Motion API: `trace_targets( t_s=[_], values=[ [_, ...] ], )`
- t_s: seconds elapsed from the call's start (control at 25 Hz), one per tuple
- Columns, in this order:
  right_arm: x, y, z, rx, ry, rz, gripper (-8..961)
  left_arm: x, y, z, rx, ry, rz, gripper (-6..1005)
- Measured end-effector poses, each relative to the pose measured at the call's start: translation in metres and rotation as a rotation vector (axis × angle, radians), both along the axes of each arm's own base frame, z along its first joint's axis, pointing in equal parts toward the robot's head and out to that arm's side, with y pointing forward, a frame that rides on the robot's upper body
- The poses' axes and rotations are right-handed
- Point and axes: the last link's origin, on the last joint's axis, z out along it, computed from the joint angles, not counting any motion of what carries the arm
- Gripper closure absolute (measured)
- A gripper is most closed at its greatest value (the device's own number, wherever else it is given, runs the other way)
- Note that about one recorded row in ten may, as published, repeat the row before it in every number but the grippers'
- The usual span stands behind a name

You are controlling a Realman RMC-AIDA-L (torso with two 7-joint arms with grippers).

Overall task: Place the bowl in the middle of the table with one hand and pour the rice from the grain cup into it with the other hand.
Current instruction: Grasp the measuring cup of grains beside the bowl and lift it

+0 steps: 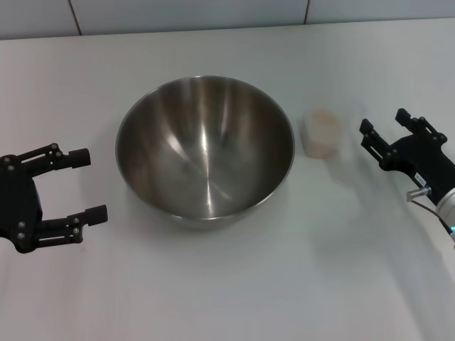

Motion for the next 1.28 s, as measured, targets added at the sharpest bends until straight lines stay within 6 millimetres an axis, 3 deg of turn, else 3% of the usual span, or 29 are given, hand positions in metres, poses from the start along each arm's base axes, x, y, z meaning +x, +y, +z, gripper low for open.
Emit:
trace_targets(
  t_s=[1.28],
  values=[
    [-0.012, 0.026, -0.002, -0.009, 0.003, -0.01, 249, -0.001, 0.005, 0.003, 0.022, 0.021, -0.001, 164]
  ],
)
